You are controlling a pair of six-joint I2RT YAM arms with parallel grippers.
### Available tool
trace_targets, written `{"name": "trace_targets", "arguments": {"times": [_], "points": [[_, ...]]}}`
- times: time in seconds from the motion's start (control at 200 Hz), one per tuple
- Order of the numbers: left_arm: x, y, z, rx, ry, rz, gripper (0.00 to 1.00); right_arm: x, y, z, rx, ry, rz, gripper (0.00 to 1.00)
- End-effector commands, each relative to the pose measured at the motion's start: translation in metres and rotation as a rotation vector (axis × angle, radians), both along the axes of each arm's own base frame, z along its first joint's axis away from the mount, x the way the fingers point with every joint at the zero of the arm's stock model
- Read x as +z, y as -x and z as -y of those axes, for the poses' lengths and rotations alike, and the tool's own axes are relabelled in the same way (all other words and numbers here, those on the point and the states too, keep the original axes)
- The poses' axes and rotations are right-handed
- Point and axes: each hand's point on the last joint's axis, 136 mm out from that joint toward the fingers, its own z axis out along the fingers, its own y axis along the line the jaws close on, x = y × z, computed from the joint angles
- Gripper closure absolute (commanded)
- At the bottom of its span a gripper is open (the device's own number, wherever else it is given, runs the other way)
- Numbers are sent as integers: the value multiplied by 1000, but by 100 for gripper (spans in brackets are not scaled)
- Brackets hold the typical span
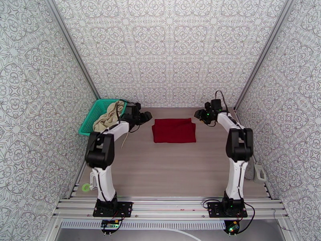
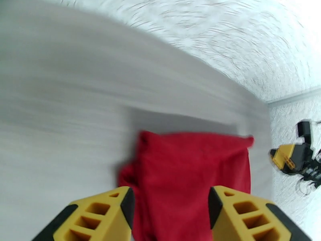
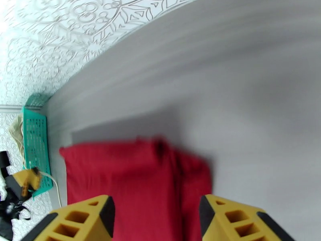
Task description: Fold and stack the mixed laundry pile
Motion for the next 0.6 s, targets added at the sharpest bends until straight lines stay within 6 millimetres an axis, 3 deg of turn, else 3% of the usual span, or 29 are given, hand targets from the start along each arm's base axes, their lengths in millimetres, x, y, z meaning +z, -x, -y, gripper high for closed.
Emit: {"name": "trace_targets", "arguments": {"times": [0.0, 0.155, 0.305, 0.405, 0.46, 0.595], "points": [[-5, 57, 62, -295, -307, 40, 50, -24, 45, 25, -75, 4, -97, 41], [-17, 98, 145, -603, -494, 158, 52, -41, 95, 47, -137, -67, -156, 43], [-42, 115, 209, -774, -601, 229, 43, -44, 126, 70, -195, -58, -192, 43], [-61, 119, 241, -831, -671, 253, 36, -41, 136, 78, -216, -71, -190, 44], [-82, 119, 255, -856, -701, 241, 32, -40, 140, 78, -211, -75, -188, 43], [-107, 113, 275, -862, -767, 237, 24, -39, 145, 74, -192, -91, -192, 44]]}}
